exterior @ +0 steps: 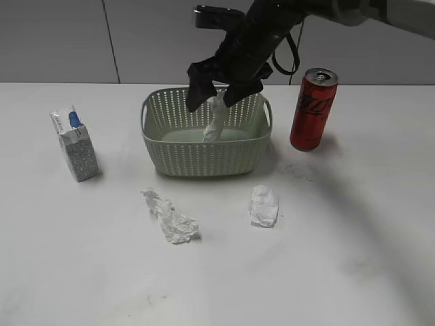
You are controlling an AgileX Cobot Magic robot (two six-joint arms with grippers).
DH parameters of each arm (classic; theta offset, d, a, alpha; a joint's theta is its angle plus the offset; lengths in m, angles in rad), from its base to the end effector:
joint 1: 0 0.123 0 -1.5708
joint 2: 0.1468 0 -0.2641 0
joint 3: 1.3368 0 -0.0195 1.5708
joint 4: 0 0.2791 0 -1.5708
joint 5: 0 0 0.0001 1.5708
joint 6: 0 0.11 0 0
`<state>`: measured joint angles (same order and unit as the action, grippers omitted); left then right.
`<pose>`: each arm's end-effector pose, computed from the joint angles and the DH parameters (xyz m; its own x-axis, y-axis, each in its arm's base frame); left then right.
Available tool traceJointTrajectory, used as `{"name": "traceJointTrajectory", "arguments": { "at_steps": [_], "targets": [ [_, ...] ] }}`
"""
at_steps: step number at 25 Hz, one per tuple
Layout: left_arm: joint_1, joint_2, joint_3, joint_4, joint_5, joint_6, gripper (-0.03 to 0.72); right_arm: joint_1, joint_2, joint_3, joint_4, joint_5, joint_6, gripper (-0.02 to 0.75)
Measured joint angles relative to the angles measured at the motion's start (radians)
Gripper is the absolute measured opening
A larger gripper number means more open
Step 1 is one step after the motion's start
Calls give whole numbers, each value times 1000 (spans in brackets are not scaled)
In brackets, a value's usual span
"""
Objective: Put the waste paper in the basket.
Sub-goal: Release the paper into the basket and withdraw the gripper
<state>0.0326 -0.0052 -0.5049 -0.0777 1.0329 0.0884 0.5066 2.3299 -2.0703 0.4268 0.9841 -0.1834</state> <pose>0.0581 -0.0054 0.2871 -0.4187 0.0348 -0.9075 0.0483 0.9987 0.0160 0.4466 0.2912 0.1646 -0.8198 -0.3871 -0.4221 -0.5381 0.7728 0.3365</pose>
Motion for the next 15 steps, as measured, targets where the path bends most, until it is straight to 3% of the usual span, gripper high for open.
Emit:
{"name": "traceJointTrajectory", "arguments": {
  "at_steps": [15],
  "targets": [
    [0, 0, 0, 0, 0, 0, 538, -17, -49, -116, -37, 152, -17, 622]
  ]
}}
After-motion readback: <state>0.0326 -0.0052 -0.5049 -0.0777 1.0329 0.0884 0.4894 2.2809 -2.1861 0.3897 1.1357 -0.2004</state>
